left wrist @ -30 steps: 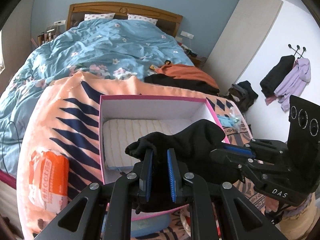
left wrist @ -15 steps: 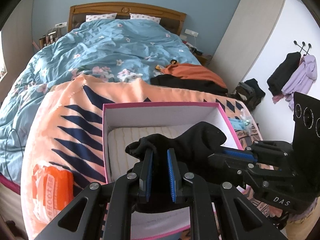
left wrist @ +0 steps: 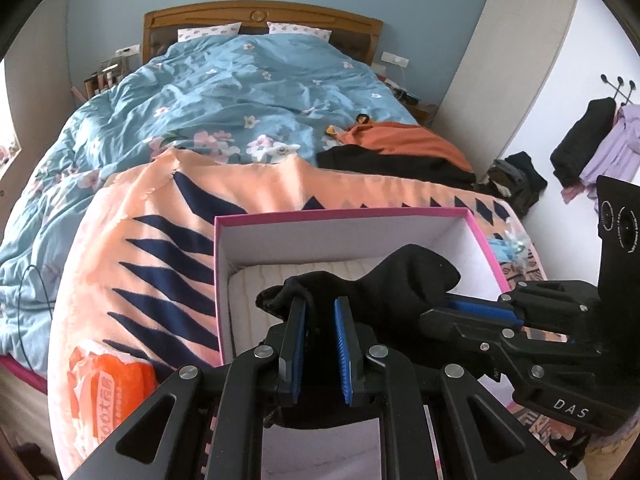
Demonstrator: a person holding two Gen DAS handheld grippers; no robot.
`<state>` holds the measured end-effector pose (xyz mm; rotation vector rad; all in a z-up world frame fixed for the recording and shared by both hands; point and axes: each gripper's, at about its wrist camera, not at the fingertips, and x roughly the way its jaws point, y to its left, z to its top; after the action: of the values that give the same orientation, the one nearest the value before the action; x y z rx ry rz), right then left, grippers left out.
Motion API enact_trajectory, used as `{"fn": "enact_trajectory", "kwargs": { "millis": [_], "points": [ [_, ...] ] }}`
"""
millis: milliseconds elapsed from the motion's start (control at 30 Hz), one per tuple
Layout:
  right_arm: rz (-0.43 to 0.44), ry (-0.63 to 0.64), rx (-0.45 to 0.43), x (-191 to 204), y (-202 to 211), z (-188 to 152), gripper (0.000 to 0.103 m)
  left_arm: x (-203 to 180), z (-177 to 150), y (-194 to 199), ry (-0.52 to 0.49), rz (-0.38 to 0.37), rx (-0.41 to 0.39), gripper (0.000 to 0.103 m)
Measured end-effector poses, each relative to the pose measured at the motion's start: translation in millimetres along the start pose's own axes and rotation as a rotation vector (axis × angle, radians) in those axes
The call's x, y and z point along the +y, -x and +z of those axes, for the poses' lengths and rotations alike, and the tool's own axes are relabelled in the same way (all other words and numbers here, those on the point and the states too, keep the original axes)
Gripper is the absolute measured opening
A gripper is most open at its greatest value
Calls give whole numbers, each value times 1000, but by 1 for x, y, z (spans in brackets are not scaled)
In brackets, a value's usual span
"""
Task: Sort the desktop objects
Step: 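Carry the black cloth with the right gripper toward the pink box, then lower the black cloth into the pink box with the right gripper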
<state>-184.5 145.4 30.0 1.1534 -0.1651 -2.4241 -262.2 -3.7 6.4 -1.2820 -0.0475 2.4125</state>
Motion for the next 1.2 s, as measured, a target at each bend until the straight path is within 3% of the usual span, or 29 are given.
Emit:
{"fn": "enact_trajectory", "kwargs": {
  "millis": [1200],
  "points": [
    [-47, -36, 107, -28, -58, 12, 9, 3, 13, -60, -26, 113, 70, 14]
  ]
}}
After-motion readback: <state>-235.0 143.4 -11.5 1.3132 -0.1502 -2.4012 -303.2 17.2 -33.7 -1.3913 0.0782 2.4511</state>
